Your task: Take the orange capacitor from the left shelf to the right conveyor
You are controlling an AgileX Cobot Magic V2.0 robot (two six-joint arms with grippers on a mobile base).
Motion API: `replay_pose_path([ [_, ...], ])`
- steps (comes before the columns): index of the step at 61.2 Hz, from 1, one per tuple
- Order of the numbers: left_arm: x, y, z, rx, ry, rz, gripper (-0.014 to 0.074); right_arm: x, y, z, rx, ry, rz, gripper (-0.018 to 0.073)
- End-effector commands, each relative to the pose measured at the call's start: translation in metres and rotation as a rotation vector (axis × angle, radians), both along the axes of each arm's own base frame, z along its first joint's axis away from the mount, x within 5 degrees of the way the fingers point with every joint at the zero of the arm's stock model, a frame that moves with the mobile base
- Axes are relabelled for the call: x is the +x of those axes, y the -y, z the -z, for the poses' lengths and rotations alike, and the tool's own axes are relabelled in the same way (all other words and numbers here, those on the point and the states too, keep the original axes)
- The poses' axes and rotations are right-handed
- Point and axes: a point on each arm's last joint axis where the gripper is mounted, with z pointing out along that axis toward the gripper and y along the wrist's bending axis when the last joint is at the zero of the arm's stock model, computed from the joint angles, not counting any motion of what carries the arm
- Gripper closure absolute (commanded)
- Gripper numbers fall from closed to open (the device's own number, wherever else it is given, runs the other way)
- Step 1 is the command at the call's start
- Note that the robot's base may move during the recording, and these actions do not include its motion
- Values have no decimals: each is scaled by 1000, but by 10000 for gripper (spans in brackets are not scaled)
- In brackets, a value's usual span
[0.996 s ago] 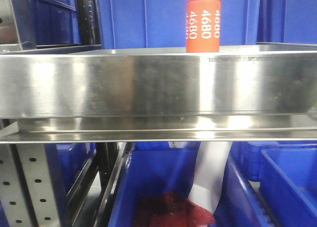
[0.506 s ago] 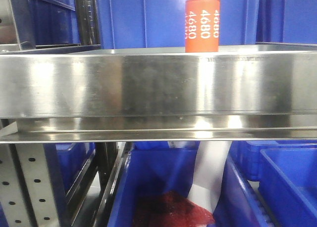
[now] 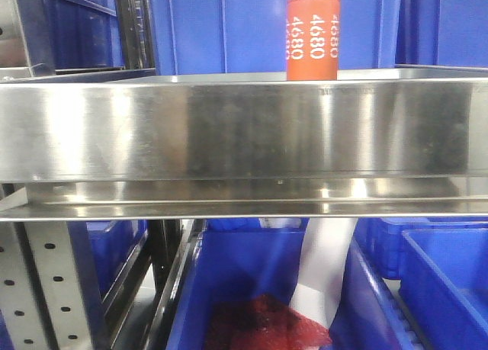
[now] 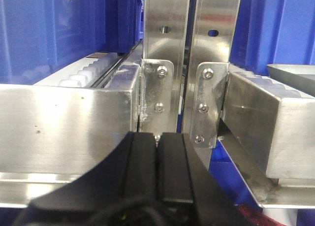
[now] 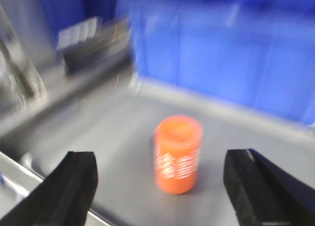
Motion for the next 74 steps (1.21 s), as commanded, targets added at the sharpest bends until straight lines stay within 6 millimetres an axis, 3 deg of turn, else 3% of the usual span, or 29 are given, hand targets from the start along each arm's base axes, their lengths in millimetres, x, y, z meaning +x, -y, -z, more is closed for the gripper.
replay_pose_path([
  [1,0,0,1,-12,65,1,722,13,-10,-13,57,101,-13,-71],
  [15,0,0,1,-12,65,1,722,47,-31,17,28,56,-15,-71],
  [39,0,0,1,-12,65,1,722,92,-35,60,7,-19,51,-43],
  [45,0,0,1,-12,65,1,722,96,-38,69,-14,-53,51,120],
  [49,0,0,1,-12,65,1,722,95,-38,73,-30,-80,53,402],
  [50,0,0,1,-12,65,1,722,95,-38,73,-32,-82,52,433],
  [51,0,0,1,-12,65,1,722,95,-38,73,-35,-87,53,528],
  [52,0,0,1,-12,65,1,722,94,-37,73,-33,-91,55,540],
  [57,0,0,1,-12,65,1,722,91,-36,68,-24,-81,56,458],
  [63,0,0,1,-12,65,1,722,84,-32,55,-5,-48,56,518],
  [74,0,0,1,-12,65,1,722,55,-15,17,44,37,58,508],
])
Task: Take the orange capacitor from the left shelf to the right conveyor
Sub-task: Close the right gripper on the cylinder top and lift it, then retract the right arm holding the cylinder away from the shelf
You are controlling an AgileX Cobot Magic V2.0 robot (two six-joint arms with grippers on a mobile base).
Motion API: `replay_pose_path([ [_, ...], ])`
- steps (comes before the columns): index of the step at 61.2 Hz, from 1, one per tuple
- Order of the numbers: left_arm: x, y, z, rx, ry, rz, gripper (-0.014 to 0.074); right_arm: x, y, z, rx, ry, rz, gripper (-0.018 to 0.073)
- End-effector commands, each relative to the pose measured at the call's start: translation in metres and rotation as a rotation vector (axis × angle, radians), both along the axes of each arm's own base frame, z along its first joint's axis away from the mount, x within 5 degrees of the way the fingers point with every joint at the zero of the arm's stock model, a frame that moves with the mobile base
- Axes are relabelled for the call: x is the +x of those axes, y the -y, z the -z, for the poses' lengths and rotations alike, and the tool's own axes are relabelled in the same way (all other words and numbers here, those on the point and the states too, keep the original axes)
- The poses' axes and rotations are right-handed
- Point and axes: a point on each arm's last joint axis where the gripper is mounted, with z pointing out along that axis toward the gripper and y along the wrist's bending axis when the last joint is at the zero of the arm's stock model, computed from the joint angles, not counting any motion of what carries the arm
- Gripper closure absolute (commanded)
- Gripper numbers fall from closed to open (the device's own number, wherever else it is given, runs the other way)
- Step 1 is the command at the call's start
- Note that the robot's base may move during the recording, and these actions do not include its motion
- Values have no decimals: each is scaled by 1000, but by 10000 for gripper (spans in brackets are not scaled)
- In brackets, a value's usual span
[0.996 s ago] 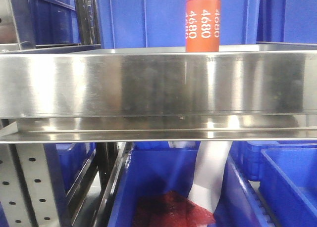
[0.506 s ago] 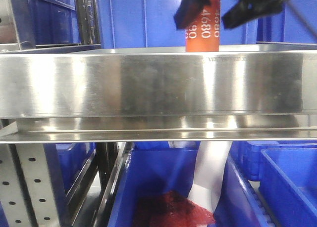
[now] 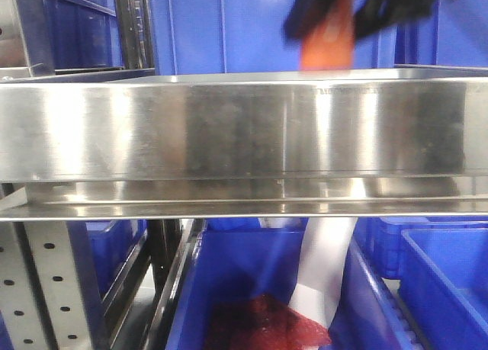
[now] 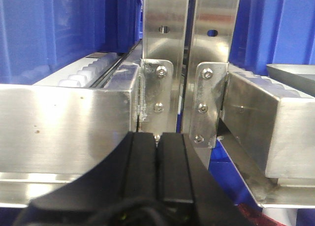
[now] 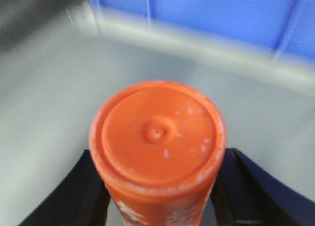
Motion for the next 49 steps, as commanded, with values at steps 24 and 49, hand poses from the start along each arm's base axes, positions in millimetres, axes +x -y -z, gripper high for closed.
replay_pose_path([
  [24,0,0,1,-12,65,1,722,-118,67,-111,137,302,4,508],
  [49,0,0,1,-12,65,1,722,-222,126,-98,182,490,-16,508],
])
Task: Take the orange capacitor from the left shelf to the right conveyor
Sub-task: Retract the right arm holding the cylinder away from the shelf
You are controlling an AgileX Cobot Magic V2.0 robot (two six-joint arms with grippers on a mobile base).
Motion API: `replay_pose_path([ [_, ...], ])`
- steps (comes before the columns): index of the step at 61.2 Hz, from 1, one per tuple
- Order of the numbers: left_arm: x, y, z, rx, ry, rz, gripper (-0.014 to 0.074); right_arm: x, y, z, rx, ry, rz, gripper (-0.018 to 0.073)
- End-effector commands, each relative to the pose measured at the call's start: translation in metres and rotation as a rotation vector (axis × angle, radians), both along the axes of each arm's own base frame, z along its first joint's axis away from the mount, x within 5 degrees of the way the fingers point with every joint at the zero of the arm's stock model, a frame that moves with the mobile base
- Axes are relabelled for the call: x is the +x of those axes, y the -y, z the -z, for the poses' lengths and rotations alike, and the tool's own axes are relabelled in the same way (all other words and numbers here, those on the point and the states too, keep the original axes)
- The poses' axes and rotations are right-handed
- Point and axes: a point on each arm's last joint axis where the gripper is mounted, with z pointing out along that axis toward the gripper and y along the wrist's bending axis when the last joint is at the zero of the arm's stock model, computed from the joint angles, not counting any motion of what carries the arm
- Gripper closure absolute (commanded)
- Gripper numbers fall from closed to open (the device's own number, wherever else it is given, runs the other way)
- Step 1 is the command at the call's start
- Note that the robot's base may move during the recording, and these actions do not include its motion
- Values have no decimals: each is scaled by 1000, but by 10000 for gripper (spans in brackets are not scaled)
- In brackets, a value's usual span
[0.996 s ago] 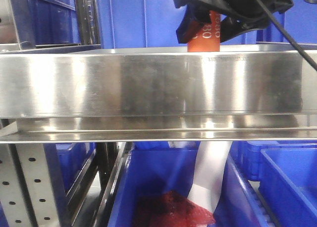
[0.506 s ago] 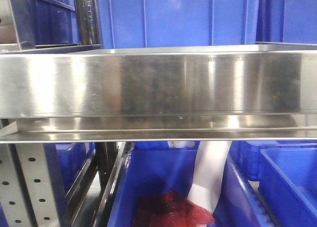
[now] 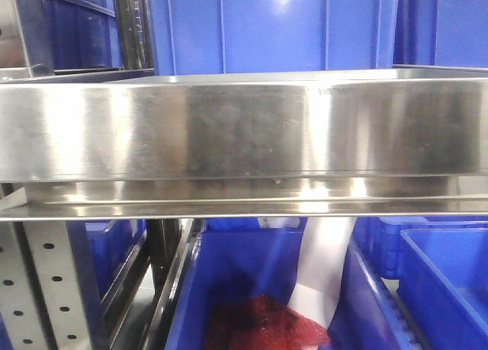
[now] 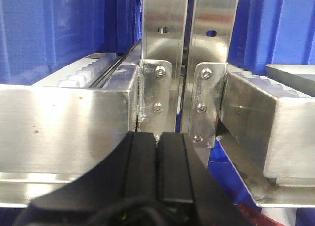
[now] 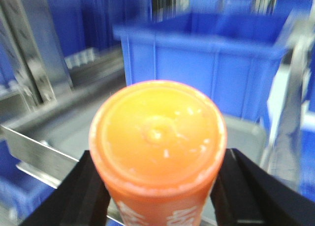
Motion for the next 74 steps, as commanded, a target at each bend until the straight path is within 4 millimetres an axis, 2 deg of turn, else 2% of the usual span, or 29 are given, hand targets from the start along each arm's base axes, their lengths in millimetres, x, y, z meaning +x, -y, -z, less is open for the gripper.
replay_pose_path([
  [1,0,0,1,-12,65,1,722,-17,9,-6,62,150,-5,508],
  [9,0,0,1,-12,65,1,722,-35,18,11,136,212,-25,508],
  [17,0,0,1,-12,65,1,722,-43,21,21,219,300,-44,508],
  [31,0,0,1,-12,65,1,722,-37,17,28,300,446,-50,508],
  [50,0,0,1,-12,65,1,722,-30,13,41,281,411,-49,508],
  [74,0,0,1,-12,65,1,722,-30,13,41,278,407,-49,508],
])
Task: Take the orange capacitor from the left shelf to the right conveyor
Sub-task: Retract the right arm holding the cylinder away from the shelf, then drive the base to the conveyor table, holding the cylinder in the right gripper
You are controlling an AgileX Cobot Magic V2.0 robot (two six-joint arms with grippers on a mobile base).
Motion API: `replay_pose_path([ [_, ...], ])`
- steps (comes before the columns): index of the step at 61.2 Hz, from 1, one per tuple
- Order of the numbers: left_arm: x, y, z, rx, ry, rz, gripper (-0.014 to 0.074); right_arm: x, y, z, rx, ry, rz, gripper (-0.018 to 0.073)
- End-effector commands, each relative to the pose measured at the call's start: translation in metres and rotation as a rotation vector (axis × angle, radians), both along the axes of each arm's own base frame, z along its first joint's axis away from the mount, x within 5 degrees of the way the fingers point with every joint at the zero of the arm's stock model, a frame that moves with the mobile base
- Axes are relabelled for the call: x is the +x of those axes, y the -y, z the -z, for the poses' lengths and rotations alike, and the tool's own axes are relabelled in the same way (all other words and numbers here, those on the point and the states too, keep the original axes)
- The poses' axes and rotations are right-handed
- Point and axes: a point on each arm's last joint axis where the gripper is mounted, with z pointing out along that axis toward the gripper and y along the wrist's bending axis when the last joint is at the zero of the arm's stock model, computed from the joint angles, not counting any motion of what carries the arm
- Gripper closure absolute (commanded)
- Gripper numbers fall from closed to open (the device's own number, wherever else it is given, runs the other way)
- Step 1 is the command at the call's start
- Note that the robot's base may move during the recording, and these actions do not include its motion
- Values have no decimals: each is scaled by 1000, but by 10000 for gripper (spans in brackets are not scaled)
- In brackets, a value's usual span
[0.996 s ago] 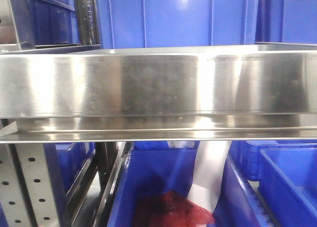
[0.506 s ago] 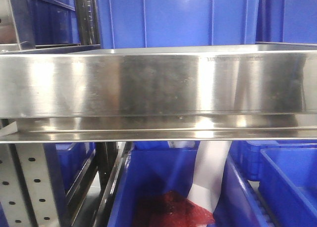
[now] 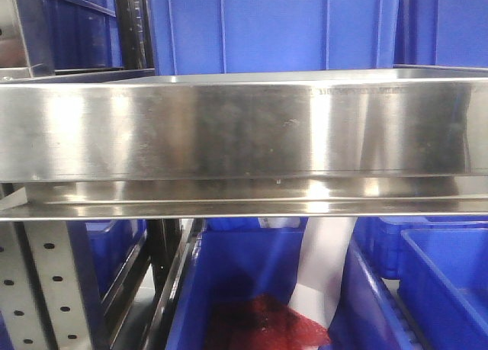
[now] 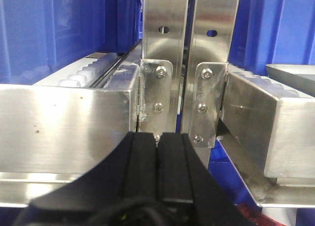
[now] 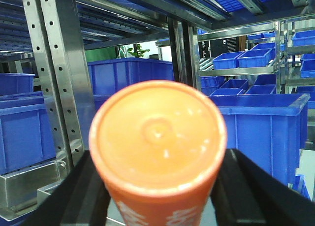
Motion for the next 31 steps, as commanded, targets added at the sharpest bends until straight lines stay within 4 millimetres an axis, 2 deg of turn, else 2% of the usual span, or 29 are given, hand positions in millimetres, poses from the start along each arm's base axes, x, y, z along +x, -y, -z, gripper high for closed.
replay_pose_path([
  [1,0,0,1,-12,65,1,722,-3,2,-16,41,100,5,508],
  [31,0,0,1,-12,65,1,722,-3,2,-16,41,100,5,508],
])
